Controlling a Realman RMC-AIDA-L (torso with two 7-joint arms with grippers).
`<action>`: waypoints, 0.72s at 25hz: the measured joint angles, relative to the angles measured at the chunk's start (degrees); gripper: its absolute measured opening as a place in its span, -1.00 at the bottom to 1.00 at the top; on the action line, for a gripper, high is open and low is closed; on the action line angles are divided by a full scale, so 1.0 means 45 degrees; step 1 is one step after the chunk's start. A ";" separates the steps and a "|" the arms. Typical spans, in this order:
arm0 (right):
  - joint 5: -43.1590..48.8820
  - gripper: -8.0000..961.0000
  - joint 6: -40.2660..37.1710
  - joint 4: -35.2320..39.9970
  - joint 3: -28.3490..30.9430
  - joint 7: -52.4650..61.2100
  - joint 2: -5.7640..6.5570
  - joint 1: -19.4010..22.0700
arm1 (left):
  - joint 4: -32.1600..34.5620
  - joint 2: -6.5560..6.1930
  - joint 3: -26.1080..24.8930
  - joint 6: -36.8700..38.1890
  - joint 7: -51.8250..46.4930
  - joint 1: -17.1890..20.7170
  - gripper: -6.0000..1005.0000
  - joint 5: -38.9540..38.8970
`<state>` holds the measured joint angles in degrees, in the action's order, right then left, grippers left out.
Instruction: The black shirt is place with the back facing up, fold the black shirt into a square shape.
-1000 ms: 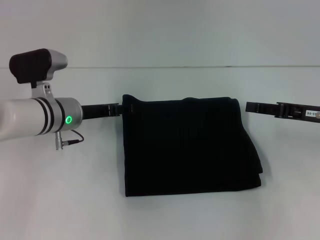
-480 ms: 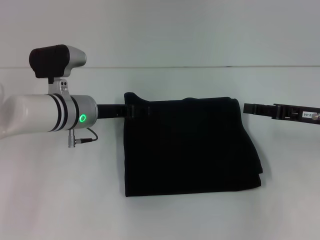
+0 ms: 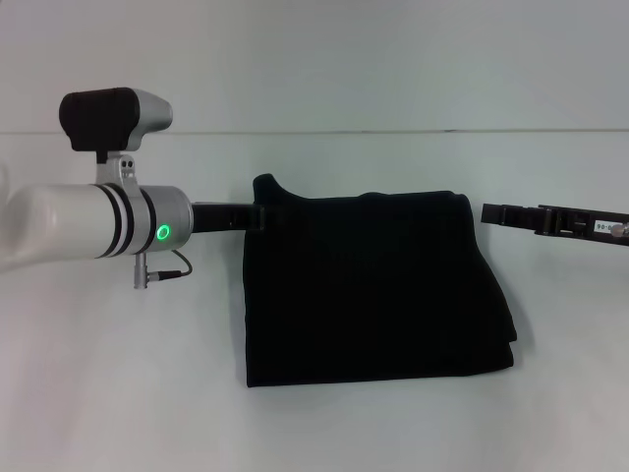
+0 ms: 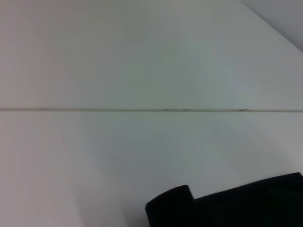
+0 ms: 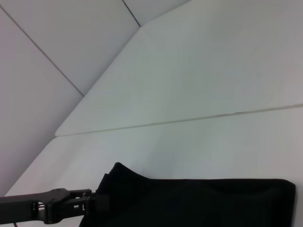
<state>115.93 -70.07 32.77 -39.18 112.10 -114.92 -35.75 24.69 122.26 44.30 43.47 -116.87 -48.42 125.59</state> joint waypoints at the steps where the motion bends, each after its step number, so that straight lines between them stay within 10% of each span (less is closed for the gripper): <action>1: 0.0000 -0.03 0.0041 -0.0005 -0.0001 -0.0001 -0.0010 0.0008 | 0.0001 0.0000 0.0003 0.0012 0.0000 -0.0018 -0.10 0.0000; 18: -0.0081 0.01 0.0172 -0.0018 0.0100 -0.0327 -0.0163 -0.0024 | -0.0041 -0.0274 -0.0002 0.0061 -0.0072 -0.0860 -0.89 0.0099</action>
<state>115.57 -69.29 32.69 -38.73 110.63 -115.65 -35.86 24.51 121.03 44.29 43.74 -117.20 -52.29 126.04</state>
